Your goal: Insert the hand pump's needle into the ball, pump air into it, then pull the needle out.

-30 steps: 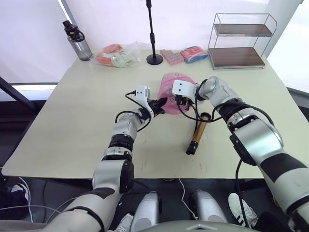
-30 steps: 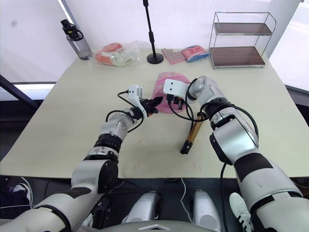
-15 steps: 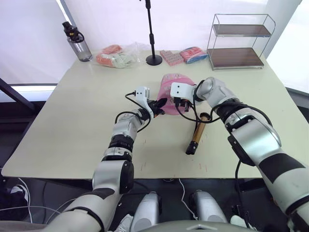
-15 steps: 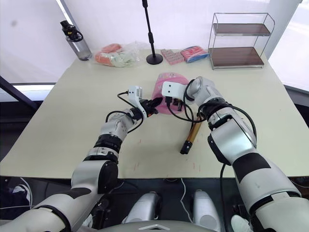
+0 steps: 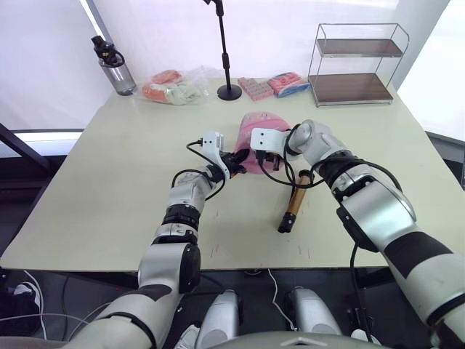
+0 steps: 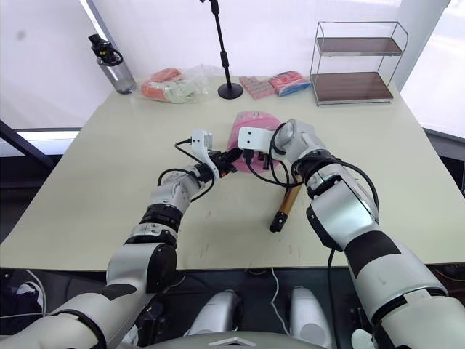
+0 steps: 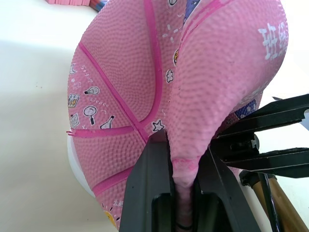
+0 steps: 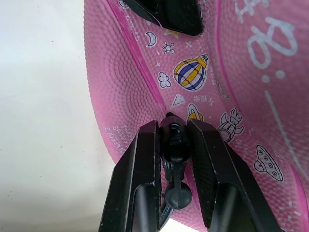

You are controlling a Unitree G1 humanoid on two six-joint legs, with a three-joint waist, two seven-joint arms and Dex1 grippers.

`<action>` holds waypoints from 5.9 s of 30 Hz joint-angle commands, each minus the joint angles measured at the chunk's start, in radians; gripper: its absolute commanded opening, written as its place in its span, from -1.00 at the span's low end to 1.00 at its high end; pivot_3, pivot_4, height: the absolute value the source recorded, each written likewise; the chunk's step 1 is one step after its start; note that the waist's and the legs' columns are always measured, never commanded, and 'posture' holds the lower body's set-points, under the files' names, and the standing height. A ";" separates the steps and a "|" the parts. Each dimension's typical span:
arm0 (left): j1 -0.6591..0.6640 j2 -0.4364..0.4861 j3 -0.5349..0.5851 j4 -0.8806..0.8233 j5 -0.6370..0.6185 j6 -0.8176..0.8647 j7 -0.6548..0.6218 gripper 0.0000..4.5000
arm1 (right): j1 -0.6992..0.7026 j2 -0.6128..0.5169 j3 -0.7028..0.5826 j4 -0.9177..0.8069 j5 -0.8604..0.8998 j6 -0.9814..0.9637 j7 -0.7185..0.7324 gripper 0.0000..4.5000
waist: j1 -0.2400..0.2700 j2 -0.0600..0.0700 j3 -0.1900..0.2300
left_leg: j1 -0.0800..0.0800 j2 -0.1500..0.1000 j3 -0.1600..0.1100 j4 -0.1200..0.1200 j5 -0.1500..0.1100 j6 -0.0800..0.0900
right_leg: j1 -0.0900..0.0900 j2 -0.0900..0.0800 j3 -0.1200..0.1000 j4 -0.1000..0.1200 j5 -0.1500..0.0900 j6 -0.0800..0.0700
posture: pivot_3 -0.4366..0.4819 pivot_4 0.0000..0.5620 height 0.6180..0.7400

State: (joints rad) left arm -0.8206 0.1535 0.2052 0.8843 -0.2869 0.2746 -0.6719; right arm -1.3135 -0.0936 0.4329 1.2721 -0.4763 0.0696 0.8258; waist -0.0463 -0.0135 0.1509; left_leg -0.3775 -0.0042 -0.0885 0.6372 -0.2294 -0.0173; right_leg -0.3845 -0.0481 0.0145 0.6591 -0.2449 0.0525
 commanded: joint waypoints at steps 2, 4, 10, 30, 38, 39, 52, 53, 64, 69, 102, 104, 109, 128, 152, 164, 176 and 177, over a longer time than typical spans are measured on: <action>0.046 -0.019 -0.046 0.039 0.024 0.058 -0.018 -1.00 | 0.054 0.014 0.041 0.075 -0.049 0.048 -0.024 -0.82 | 0.000 0.000 -0.001 | 0.000 0.000 0.000 0.000 0.000 0.000 | 0.000 0.000 0.000 0.000 0.000 0.000 | -0.05 -0.47 0.86; 0.051 -0.018 -0.047 0.033 0.023 0.061 -0.018 -1.00 | 0.058 0.020 0.039 0.077 -0.050 0.052 -0.032 -0.82 | -0.002 0.000 -0.001 | 0.000 0.000 0.000 0.000 0.000 0.000 | 0.000 0.000 0.000 0.000 0.000 0.000 | -0.05 -0.47 0.86; 0.055 -0.015 -0.046 0.022 0.020 0.067 -0.014 -1.00 | 0.071 0.032 0.034 0.084 -0.054 0.060 -0.059 -0.82 | -0.013 0.000 -0.003 | 0.001 0.000 0.000 0.000 0.000 0.000 | 0.000 0.001 0.001 0.000 0.000 0.000 | -0.05 -0.47 0.86; 0.096 -0.015 -0.047 -0.046 -0.003 0.109 -0.001 -1.00 | 0.079 0.068 0.023 0.096 -0.047 0.052 -0.117 -0.82 | -0.024 -0.001 -0.003 | 0.013 0.000 0.000 -0.004 0.000 0.000 | 0.008 0.001 0.003 0.000 -0.001 -0.001 | -0.05 -0.47 0.86; 0.111 -0.022 -0.032 -0.079 -0.036 0.148 0.016 -1.00 | 0.089 0.074 0.023 0.099 -0.048 0.056 -0.128 -0.82 | -0.026 -0.001 -0.003 | 0.014 0.000 -0.001 -0.005 0.000 0.000 | 0.008 0.001 0.003 0.000 -0.002 -0.002 | -0.05 -0.47 0.86; 0.112 -0.024 -0.029 -0.083 -0.043 0.154 0.018 -1.00 | 0.090 0.074 0.022 0.099 -0.047 0.057 -0.129 -0.82 | -0.026 -0.001 -0.003 | 0.014 0.000 -0.001 -0.005 0.000 0.000 | 0.008 0.001 0.004 0.000 -0.002 -0.002 | -0.05 -0.47 0.86; 0.109 -0.025 -0.017 -0.096 -0.067 0.184 0.030 -1.00 | 0.103 0.088 0.002 0.104 -0.039 0.072 -0.165 -0.82 | -0.027 -0.001 -0.003 | 0.014 0.000 -0.001 -0.006 0.000 0.000 | 0.007 0.001 0.004 -0.001 -0.002 -0.002 | -0.05 -0.47 0.86; 0.110 -0.025 -0.016 -0.097 -0.068 0.184 0.031 -1.00 | 0.104 0.090 0.001 0.104 -0.038 0.074 -0.168 -0.82 | -0.027 -0.001 -0.003 | 0.014 0.000 -0.001 -0.006 0.000 0.000 | 0.007 0.001 0.004 -0.001 -0.002 -0.003 | -0.05 -0.47 0.86; 0.123 -0.027 -0.016 -0.113 -0.075 0.190 0.042 -1.00 | 0.123 0.096 -0.046 0.106 -0.017 0.105 -0.192 -0.82 | -0.028 -0.002 -0.004 | 0.015 0.001 -0.001 -0.007 0.000 -0.001 | 0.007 0.001 0.004 -0.001 -0.003 -0.003 | -0.05 -0.47 0.86; 0.128 -0.025 -0.014 -0.121 -0.079 0.193 0.046 -1.00 | 0.129 0.097 -0.071 0.106 0.000 0.120 -0.204 -0.82 | -0.028 -0.002 -0.004 | 0.016 0.001 -0.001 -0.009 0.000 -0.001 | 0.007 0.001 0.004 -0.001 -0.003 -0.004 | -0.05 -0.47 0.86; 0.159 -0.017 -0.007 -0.169 -0.096 0.213 0.066 -1.00 | 0.175 0.183 -0.417 0.101 0.263 0.347 -0.393 -0.82 | -0.047 -0.002 -0.004 | 0.017 0.001 -0.004 -0.013 0.000 -0.001 | 0.007 0.002 0.004 -0.002 -0.004 -0.006 | -0.05 -0.47 0.86; 0.159 -0.017 -0.006 -0.170 -0.097 0.213 0.068 -1.00 | 0.177 0.185 -0.437 0.101 0.280 0.359 -0.407 -0.82 | -0.047 -0.002 -0.004 | 0.017 0.001 -0.004 -0.013 -0.001 -0.001 | 0.007 0.002 0.004 -0.002 -0.004 -0.006 | -0.05 -0.47 0.86; 0.160 -0.018 -0.005 -0.170 -0.098 0.214 0.071 -1.00 | 0.176 0.192 -0.485 0.099 0.321 0.379 -0.441 -0.82 | -0.048 -0.002 -0.004 | 0.017 0.001 -0.004 -0.013 -0.001 -0.001 | 0.007 0.002 0.004 -0.002 -0.005 -0.007 | -0.05 -0.47 0.86; 0.169 -0.012 0.000 -0.181 -0.108 0.221 0.080 -1.00 | 0.166 0.212 -0.631 0.095 0.435 0.451 -0.596 -0.82 | -0.048 -0.003 -0.004 | 0.018 0.001 -0.005 -0.019 -0.001 -0.001 | 0.006 0.004 0.005 -0.005 -0.006 -0.008 | -0.05 -0.47 0.86; 0.167 -0.006 0.007 -0.173 -0.109 0.225 0.082 -1.00 | 0.202 0.174 -0.114 0.109 -0.003 0.093 -0.406 -0.82 | -0.049 -0.002 -0.004 | 0.020 0.000 -0.023 -0.022 -0.003 -0.005 | 0.006 0.010 0.003 -0.006 -0.006 -0.008 | -0.05 -0.47 0.86; 0.142 -0.004 0.010 -0.126 -0.104 0.205 0.076 -1.00 | 0.175 0.137 0.003 0.112 -0.113 -0.066 -0.449 -0.82 | -0.048 -0.001 -0.002 | 0.020 -0.003 -0.029 -0.022 -0.002 -0.007 | 0.005 0.010 0.003 -0.006 -0.006 -0.008 | -0.05 -0.47 0.86; 0.137 -0.003 0.016 -0.110 -0.101 0.200 0.073 -1.00 | 0.181 0.164 -0.274 0.108 0.135 0.093 -0.443 -0.82 | -0.046 0.000 -0.001 | 0.018 -0.004 -0.032 -0.022 -0.001 -0.007 | 0.005 0.010 0.001 -0.006 -0.006 -0.008 | -0.05 -0.47 0.86; 0.136 -0.004 0.016 -0.108 -0.101 0.199 0.073 -1.00 | 0.180 0.166 -0.301 0.107 0.157 0.108 -0.450 -0.82 | -0.046 0.001 -0.001 | 0.018 -0.004 -0.032 -0.022 -0.001 -0.007 | 0.005 0.010 0.001 -0.006 -0.006 -0.008 | -0.05 -0.47 0.86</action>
State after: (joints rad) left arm -0.7124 0.1633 0.2453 0.7205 -0.3976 0.4265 -0.5897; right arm -1.1649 0.0767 0.1599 1.3311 -0.3429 0.1062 0.3944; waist -0.0918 -0.0130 0.1499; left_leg -0.3592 -0.0083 -0.1209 0.6147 -0.2308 -0.0248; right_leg -0.3797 -0.0385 0.0155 0.6532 -0.2506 0.0442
